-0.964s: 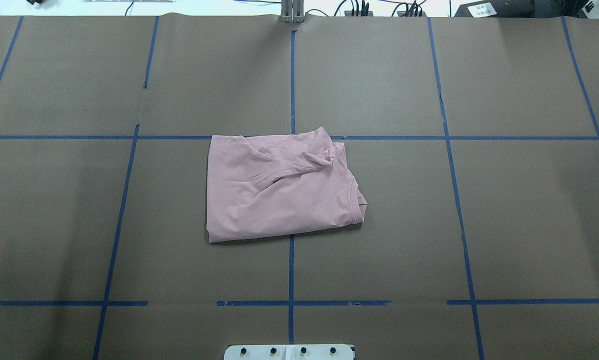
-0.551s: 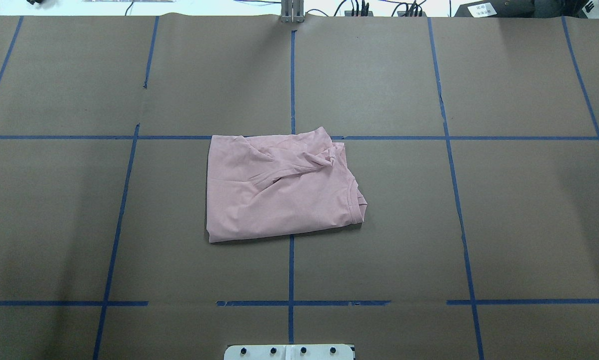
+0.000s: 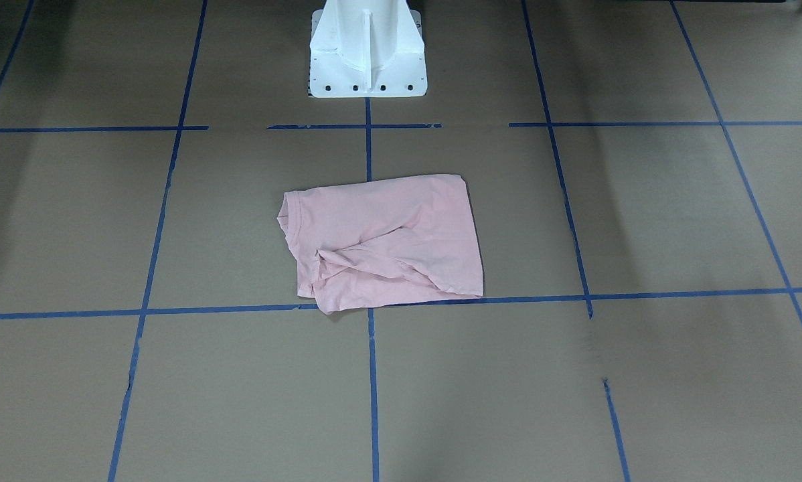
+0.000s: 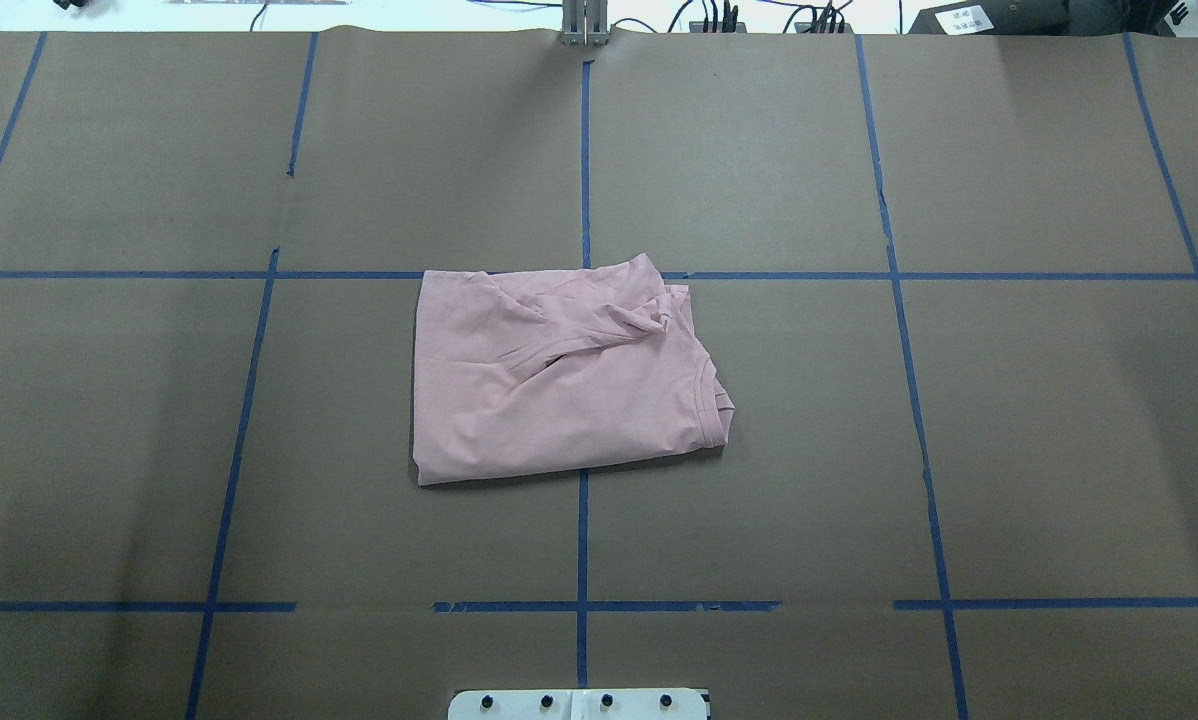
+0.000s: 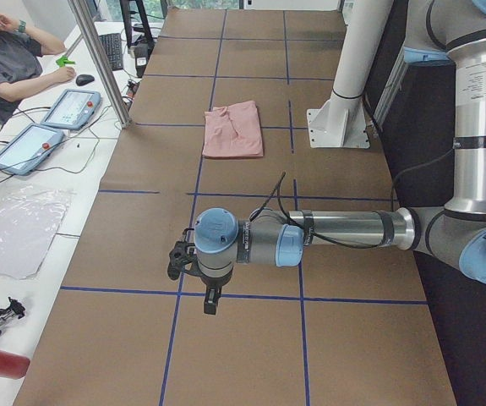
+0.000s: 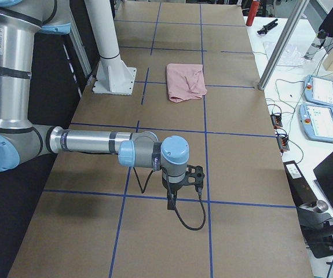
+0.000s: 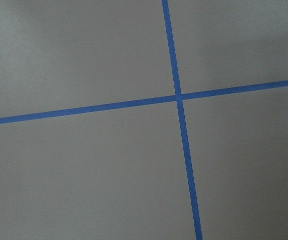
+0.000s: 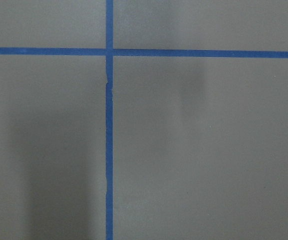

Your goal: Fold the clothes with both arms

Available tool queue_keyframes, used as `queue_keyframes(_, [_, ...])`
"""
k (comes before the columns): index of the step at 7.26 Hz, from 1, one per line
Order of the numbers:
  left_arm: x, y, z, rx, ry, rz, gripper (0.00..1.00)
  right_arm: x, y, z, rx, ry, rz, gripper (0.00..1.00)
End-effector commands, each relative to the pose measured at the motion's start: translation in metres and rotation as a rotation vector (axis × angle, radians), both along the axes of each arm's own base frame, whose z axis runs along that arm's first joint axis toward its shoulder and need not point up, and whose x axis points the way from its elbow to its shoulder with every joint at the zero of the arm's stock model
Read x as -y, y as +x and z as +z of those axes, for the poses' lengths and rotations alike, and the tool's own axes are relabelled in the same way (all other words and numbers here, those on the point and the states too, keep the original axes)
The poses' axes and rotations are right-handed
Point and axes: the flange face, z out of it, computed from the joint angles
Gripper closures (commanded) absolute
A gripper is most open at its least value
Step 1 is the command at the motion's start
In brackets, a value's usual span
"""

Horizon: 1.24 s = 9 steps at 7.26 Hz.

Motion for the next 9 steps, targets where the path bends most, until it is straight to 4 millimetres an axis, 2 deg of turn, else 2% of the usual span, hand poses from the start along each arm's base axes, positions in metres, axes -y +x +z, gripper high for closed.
queue_keyframes(1, [-0.0005,0.0005,-0.0066,0.003,0.015,0.001,0.0,-0.0002,0.0,0.0009,0.0,-0.003,0.0,0.0])
queue_keyframes(4, [0.0056,0.0012,-0.0154,0.0,0.063,0.003,0.0,-0.0008,-0.0004,0.0005,0.005,0.0,-0.003,0.0])
queue_keyframes(9, [0.0056,0.0011,-0.0153,0.001,0.064,0.004,0.0,0.0051,-0.001,-0.0053,0.015,0.005,0.004,0.0])
